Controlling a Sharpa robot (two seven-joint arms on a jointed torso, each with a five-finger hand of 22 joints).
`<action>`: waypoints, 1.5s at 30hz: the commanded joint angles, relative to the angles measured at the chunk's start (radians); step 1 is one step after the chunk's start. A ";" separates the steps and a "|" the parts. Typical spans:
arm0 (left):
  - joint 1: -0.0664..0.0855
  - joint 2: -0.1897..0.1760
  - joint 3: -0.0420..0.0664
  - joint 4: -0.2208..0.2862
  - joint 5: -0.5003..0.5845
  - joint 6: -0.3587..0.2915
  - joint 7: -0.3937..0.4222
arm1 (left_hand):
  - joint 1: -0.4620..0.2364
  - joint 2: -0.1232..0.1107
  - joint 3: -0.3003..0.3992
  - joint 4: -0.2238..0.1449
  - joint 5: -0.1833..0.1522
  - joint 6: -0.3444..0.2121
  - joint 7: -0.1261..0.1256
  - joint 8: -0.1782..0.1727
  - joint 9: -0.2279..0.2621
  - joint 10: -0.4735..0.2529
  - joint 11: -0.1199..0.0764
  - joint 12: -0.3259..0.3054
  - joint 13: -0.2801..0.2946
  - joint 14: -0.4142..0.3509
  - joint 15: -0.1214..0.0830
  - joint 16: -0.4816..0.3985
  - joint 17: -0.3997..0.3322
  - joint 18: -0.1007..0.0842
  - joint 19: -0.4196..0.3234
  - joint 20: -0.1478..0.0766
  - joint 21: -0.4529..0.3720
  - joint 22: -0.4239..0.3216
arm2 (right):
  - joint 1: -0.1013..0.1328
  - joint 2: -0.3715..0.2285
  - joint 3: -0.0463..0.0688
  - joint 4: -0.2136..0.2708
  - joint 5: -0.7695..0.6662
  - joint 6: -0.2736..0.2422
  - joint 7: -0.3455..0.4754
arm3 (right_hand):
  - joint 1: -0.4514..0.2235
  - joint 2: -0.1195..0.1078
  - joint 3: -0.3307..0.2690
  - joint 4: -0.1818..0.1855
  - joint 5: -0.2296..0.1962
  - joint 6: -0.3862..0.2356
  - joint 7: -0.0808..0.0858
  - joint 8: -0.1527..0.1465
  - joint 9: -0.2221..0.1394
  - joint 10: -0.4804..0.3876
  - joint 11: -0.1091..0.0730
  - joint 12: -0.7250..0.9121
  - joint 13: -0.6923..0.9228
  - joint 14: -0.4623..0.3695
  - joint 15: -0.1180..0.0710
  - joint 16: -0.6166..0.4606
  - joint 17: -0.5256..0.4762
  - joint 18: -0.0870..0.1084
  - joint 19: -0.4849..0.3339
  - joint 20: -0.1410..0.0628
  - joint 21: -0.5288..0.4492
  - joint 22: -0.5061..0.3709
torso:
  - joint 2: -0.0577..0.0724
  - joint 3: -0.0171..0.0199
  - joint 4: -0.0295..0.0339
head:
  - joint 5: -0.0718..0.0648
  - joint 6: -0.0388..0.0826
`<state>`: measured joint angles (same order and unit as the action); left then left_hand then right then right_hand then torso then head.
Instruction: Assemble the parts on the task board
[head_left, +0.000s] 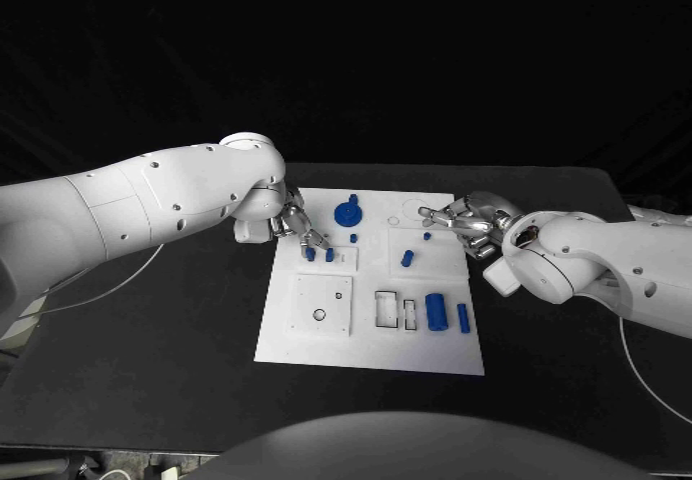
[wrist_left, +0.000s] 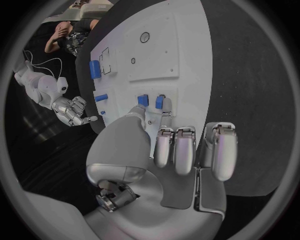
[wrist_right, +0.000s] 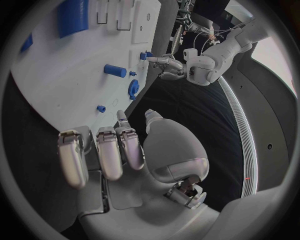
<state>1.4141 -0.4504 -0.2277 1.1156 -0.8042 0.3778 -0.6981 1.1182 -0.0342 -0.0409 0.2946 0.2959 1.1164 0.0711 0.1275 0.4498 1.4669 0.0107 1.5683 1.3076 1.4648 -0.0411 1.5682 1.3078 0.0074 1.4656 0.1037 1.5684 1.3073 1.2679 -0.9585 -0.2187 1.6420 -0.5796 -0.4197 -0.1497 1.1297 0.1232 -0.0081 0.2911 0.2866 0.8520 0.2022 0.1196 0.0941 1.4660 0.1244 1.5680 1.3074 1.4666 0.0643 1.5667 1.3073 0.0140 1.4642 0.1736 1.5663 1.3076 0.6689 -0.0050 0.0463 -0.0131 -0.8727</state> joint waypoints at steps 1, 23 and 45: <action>0.000 0.003 0.000 0.000 0.010 0.003 -0.031 | 0.003 0.015 0.003 -0.002 0.001 0.003 -0.003 0.004 0.001 0.104 -0.001 0.002 0.263 0.106 0.001 0.003 0.263 -0.007 0.105 -0.006 0.002 0.263 | -0.001 0.000 0.000 0.001 -0.003 0.012 -0.004 | 0.006 0.000 -0.005 -0.002 0.004 0.003 0.002 0.003 0.001 0.105 0.009 0.003 0.263 0.104 0.009 0.004 0.263 -0.014 0.107 0.008 0.004 0.263 | 0.000 0.0005 0.0002 | 0.000 0.000; 0.000 0.003 0.000 -0.004 0.004 0.026 -0.032 | 0.184 -0.013 0.041 -0.007 0.235 -0.007 -0.010 0.010 -0.003 0.104 -0.008 0.002 0.263 0.106 -0.006 0.003 0.263 -0.007 0.105 -0.013 0.002 0.263 | -0.001 0.002 0.000 0.000 -0.003 0.013 -0.006 | 0.009 0.002 -0.007 -0.003 0.004 0.003 0.002 0.004 0.001 0.105 0.009 0.003 0.263 0.104 0.009 0.004 0.263 -0.014 0.107 0.008 0.004 0.263 | 0.000 0.0004 0.0005 | 0.000 0.000; -0.001 0.007 0.000 -0.005 -0.003 0.037 -0.040 | 0.281 -0.017 0.104 -0.029 0.284 -0.008 -0.015 0.023 0.003 0.104 -0.012 0.002 0.263 0.106 -0.010 0.003 0.263 -0.007 0.105 -0.012 0.002 0.263 | -0.001 0.003 0.000 -0.001 -0.003 0.013 -0.006 | 0.009 0.002 -0.007 -0.003 0.004 0.003 0.002 0.004 0.001 0.105 0.009 0.003 0.263 0.104 0.009 0.004 0.263 -0.014 0.107 0.008 0.004 0.263 | -0.001 0.0002 0.0007 | 0.001 0.000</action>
<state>1.4142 -0.4459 -0.2273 1.1101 -0.8038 0.3920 -0.6981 1.3921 -0.0501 0.0584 0.2646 0.5778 1.1091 0.0642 0.1454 0.4514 1.4668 0.0035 1.5683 1.3074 1.4683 -0.0446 1.5682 1.3074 0.0074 1.4656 0.0966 1.5684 1.3078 1.2677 -0.9570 -0.2187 1.6410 -0.5793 -0.4188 -0.1565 1.1297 0.1232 -0.0109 0.2883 0.2865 0.8520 0.2022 0.1195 0.0938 1.4660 0.1244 1.5680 1.3073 1.4665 0.0643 1.5667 1.3077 0.0141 1.4642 0.1736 1.5663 1.3081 0.6687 -0.0047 0.0468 -0.0126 -0.8727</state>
